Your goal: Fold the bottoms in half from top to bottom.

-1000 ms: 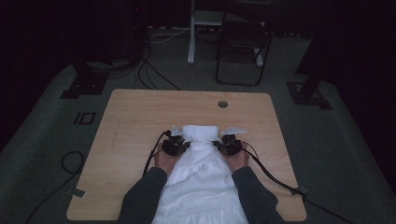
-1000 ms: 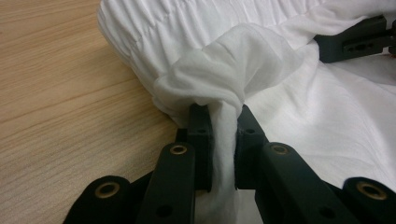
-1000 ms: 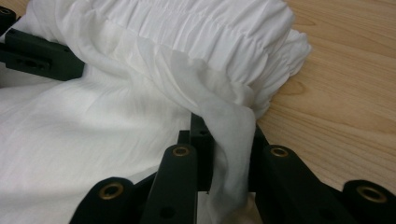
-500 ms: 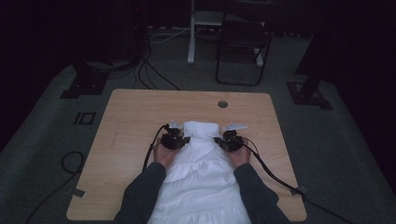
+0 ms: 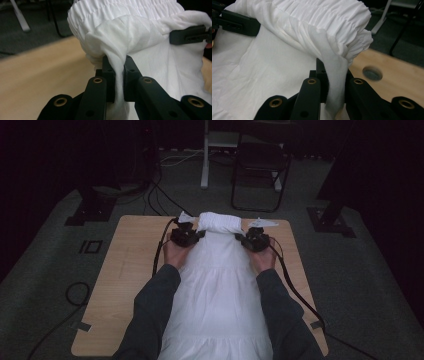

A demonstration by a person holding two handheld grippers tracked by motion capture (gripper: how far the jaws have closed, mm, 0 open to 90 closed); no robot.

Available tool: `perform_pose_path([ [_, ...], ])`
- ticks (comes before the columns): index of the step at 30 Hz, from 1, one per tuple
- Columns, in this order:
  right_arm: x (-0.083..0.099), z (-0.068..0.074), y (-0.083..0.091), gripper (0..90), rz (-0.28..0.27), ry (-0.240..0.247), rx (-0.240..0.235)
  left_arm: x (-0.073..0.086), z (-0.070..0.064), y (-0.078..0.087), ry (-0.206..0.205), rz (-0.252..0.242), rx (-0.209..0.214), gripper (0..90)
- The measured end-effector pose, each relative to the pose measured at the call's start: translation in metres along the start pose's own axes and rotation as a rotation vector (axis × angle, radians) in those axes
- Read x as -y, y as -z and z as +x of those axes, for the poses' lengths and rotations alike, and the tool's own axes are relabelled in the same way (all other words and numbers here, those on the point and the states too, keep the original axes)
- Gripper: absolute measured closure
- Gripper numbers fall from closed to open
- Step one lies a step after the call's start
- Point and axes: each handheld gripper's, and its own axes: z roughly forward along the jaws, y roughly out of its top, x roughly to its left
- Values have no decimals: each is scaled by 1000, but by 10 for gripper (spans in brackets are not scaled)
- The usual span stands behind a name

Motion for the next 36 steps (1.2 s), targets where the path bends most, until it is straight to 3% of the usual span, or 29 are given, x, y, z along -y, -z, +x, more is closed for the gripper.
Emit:
perform_pose_path([
  [4,-9,-2,5,846,-3,-9,-6,-5,-2,3,-16,4,3,835],
  [10,4,4,18,846,13,-11,-43,8,-13,15,-43,13,35,835],
  [14,19,18,39,846,21,11,-79,30,-29,39,-64,4,97,834],
  [18,41,40,65,845,31,42,-129,61,-48,68,-80,3,162,833],
  [23,82,72,91,845,87,77,-169,103,-73,90,-108,84,207,832],
  [26,107,87,100,845,127,86,-192,131,-83,96,-82,132,242,831],
  [31,146,105,100,843,234,129,-190,177,-100,86,-118,283,232,827],
  [33,158,108,96,842,271,118,-205,190,-101,76,-130,334,211,827],
  [36,167,111,91,842,301,111,-211,203,-103,66,-150,358,179,827],
])
